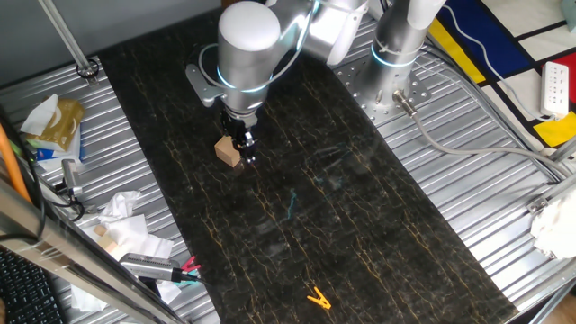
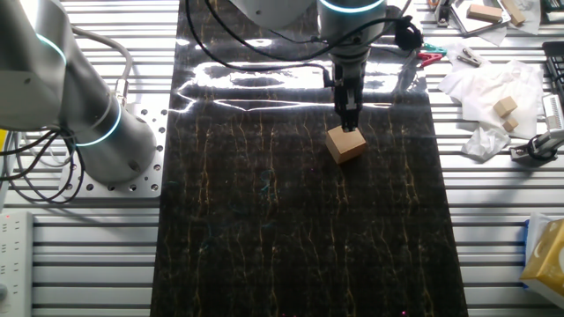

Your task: Approach and touch the side of the small block

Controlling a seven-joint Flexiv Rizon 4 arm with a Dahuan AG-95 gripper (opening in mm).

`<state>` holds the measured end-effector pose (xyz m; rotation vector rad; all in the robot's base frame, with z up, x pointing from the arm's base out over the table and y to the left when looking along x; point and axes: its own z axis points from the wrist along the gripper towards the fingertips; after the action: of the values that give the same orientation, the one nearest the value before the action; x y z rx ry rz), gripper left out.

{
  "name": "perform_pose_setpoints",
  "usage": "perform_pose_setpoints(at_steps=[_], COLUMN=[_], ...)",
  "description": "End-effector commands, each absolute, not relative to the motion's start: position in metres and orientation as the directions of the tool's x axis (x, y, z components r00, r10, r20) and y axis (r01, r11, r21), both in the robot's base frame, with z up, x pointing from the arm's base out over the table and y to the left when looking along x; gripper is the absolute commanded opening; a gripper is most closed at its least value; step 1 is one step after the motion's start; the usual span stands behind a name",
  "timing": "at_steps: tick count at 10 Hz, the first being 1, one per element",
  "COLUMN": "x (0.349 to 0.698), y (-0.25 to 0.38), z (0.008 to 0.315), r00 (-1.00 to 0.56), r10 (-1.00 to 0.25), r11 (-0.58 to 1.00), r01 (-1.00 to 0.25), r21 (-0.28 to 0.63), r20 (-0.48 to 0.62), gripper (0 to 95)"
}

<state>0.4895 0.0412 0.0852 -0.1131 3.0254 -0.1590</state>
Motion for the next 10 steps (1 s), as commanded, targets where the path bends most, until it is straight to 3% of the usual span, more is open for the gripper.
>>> perform_pose_setpoints(at_steps=[1, 2, 3, 8, 9, 10], x=[0.489, 0.490, 0.490, 0.493, 0.493, 0.494], y=[0.041, 0.040, 0.040, 0.026, 0.024, 0.021], z=[0.085, 0.085, 0.085, 0.085, 0.084, 0.080], r00=[-0.991, -0.989, -0.987, -0.978, -0.977, -0.975], r10=[-0.081, -0.091, -0.107, -0.167, -0.174, -0.182], r11=[0.992, 0.991, 0.989, 0.979, 0.978, 0.976], r01=[-0.069, -0.079, -0.093, -0.150, -0.156, -0.163], r21=[-0.108, -0.111, -0.115, -0.138, -0.139, -0.143], r20=[-0.109, -0.114, -0.118, -0.123, -0.123, -0.128], gripper=[57.0, 57.0, 76.0, 76.0, 95.0, 95.0])
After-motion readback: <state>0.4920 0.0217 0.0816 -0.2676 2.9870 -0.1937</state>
